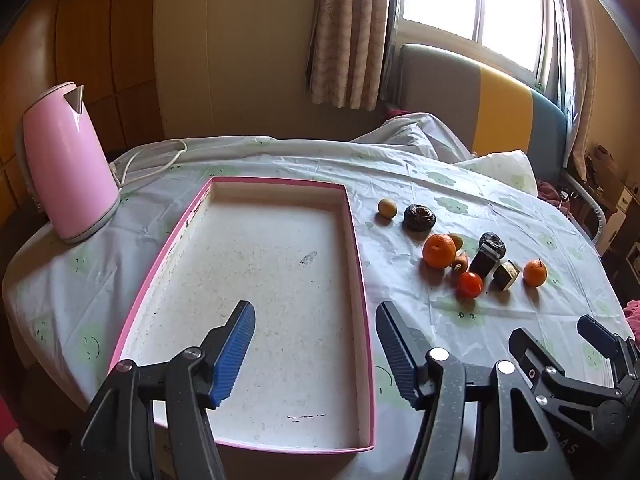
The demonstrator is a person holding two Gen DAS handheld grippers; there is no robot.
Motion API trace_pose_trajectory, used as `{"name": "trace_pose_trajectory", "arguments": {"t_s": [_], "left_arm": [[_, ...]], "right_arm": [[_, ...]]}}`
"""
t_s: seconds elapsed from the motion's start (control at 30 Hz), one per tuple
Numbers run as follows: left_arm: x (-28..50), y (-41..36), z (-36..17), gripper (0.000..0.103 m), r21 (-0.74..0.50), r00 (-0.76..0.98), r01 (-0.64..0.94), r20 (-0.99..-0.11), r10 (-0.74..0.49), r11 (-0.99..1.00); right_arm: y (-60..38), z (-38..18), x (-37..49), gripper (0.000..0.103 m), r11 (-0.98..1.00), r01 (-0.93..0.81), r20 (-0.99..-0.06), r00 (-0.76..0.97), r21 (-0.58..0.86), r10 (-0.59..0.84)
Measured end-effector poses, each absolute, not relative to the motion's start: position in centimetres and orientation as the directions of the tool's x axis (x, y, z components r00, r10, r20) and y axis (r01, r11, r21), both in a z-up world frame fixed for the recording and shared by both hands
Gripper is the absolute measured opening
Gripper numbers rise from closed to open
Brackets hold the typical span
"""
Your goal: Organize fruits
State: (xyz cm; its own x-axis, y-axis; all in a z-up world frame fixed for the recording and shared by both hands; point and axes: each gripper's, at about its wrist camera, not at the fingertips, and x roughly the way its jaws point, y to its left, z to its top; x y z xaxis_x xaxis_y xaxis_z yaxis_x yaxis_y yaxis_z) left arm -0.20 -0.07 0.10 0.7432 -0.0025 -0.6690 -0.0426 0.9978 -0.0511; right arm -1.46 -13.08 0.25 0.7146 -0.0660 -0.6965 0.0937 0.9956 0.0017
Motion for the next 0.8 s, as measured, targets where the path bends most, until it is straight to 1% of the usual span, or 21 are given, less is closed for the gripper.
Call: {"name": "trace_pose_trajectory", "arguments": {"t_s": [0.2, 0.47, 0.8], "left_arm": [[0.35, 0.19, -0.45, 0.064, -0.062, 0.713, -0.048, -0.701, -0.009, 0.997], [0.47, -0.07, -0.75, 0.064, -0.022, 0.711, -0.058, -0.702, 0.026, 0.998], [0.4, -0.26, -0.72, 0.064, -0.019, 0.705, -0.046, -0.708, 0.019, 0.999]], "right_arm": [[-13.09, 0.22, -1.42, 0.103, 0.996, 0.087, -0.695, 0.716, 0.0, -0.063], [-13.17, 0.01, -1.32, 0.103, 0.996, 0.089, -0.698, 0.714, 0.004, -0.061], [-13.44, -0.03, -1.29, 0.103, 0.996, 0.088, -0.695, 0.716, -0.001, -0.064]]}}
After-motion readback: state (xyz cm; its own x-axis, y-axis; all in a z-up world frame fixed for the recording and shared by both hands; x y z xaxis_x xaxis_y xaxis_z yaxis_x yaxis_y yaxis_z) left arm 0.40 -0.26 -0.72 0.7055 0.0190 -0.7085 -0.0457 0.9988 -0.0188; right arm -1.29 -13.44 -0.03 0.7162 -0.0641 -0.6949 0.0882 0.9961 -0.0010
